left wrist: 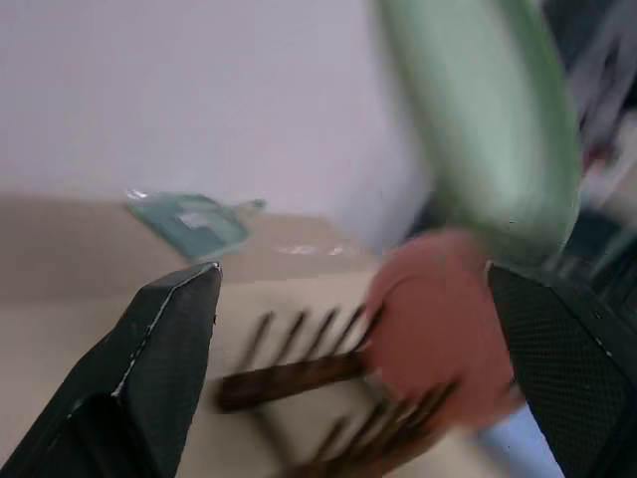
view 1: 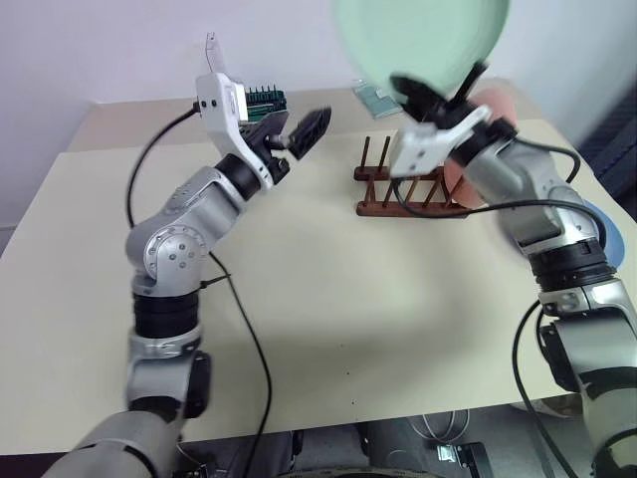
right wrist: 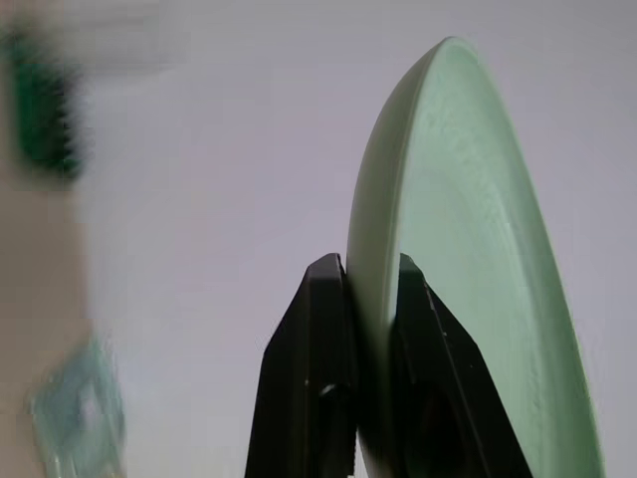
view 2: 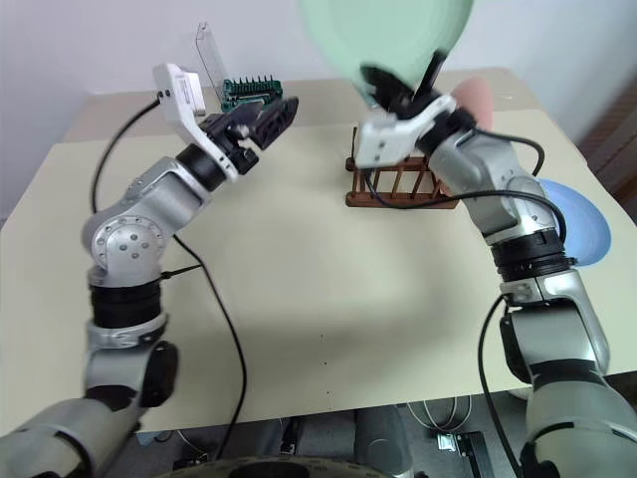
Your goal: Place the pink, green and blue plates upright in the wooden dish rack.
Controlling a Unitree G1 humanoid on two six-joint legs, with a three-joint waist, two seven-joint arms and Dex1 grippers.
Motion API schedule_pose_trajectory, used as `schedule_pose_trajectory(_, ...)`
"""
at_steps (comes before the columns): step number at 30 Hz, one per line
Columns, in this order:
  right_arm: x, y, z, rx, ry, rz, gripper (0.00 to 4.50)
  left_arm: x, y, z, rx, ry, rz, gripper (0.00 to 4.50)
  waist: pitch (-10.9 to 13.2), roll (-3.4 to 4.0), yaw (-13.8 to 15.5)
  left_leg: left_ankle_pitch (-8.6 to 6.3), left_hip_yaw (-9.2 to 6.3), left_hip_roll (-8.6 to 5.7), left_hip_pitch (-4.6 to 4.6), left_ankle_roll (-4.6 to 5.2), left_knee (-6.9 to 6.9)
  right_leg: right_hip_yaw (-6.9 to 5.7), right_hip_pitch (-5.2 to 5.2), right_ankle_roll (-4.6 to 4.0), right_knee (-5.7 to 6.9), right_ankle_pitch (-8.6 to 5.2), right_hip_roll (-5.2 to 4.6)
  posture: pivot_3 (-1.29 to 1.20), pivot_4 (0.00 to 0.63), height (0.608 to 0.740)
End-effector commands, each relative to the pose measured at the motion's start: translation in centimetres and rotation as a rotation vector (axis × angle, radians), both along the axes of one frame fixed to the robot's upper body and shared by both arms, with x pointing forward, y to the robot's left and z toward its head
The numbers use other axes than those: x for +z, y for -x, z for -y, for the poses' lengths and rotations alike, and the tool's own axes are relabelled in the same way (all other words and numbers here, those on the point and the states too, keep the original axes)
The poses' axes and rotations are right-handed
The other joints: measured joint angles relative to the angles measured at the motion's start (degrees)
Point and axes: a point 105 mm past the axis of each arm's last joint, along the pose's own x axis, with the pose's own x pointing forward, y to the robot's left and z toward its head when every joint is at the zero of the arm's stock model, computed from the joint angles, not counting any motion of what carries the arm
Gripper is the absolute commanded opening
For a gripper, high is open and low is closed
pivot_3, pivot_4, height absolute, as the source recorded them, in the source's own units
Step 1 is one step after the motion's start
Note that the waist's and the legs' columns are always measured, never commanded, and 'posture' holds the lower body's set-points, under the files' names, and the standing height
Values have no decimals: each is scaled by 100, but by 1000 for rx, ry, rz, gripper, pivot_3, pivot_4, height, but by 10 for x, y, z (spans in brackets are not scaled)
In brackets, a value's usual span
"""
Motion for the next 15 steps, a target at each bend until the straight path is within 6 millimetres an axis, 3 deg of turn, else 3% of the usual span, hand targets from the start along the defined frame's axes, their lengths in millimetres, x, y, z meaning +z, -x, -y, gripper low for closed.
schedule_pose_trajectory(1,60,26,17,260,-400,-44,0,10,-3,-19,45,-134,136,4437,0,0,14,0,-2,1,0,0,1,-2,1,-1,-1,1,1,0,150,740)
schedule_pose_trajectory(4,70,21,39,426,-699,-218,0,13,-6,-29,53,-213,223,4437,-1,0,54,-1,-19,0,0,1,4,-11,14,-2,-8,1,0,0,150,740)
schedule_pose_trajectory(7,69,15,59,611,-978,-448,0,8,2,-29,-76,-237,241,4437,0,1,74,-2,-26,-4,-1,3,8,-14,19,-4,-11,2,-5,0,150,740)
schedule_pose_trajectory(11,60,18,77,750,-1190,-666,0,2,1,-41,-123,-259,195,4437,4,15,34,-2,-25,-3,-8,4,2,-13,3,-4,-2,2,-7,0,150,740)
schedule_pose_trajectory(15,47,25,80,871,-1318,-833,0,0,5,-40,-202,-229,139,4437,2,22,10,-2,-21,-1,-10,4,-6,-12,-6,-4,1,2,-8,0,150,740)
